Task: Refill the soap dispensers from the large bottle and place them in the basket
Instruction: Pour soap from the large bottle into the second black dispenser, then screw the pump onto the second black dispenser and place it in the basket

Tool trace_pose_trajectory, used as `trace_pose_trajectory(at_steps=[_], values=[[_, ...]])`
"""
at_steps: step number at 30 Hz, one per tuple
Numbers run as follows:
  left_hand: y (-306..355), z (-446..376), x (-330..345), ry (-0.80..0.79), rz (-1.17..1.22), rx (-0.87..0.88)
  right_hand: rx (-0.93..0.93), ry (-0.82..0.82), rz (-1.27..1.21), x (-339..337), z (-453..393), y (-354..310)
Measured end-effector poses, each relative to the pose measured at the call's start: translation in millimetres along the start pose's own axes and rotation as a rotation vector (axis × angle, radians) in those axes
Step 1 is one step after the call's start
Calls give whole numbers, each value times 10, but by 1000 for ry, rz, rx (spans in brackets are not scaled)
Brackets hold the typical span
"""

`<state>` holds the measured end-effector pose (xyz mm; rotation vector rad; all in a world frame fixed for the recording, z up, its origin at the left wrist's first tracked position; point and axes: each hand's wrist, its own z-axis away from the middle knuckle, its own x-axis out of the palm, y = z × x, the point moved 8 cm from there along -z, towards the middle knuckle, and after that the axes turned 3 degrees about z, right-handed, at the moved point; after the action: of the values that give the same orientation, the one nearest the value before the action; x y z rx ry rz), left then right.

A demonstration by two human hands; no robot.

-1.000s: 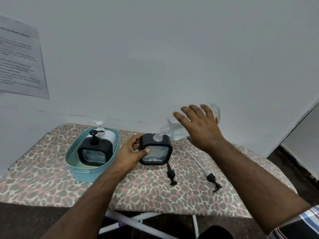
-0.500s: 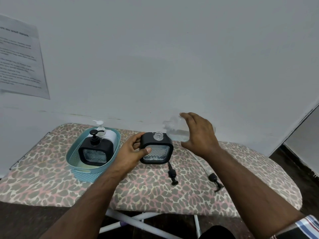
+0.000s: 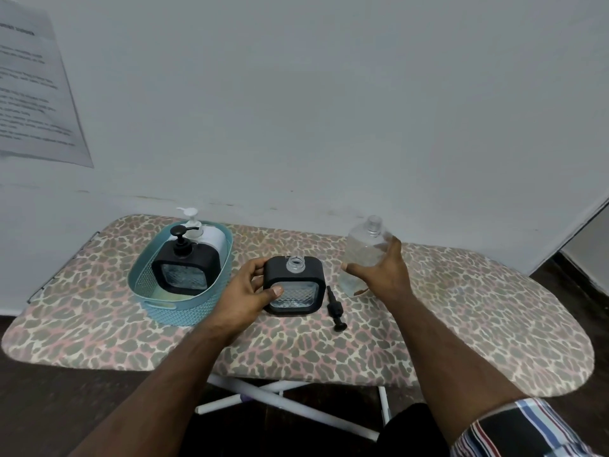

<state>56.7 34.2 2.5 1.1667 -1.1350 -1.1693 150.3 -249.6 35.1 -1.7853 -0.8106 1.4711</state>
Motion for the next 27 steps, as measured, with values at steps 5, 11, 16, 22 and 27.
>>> trace_pose_trajectory(at_steps=[5,11,16,22,27], values=[[-79,39,18,6,38,-38,35,-54,-46,17,8,48],[-149,51,64,-6,33,-47,118,-77,-132,-37,199,214],[-208,66,86,1,34,-44,208,44,-168,-120,475,426],[-227,96,97,-11,51,-49,33,-215,47,302,859,204],[-200,139,123,-33,48,-44,87,-366,269,548,715,66]])
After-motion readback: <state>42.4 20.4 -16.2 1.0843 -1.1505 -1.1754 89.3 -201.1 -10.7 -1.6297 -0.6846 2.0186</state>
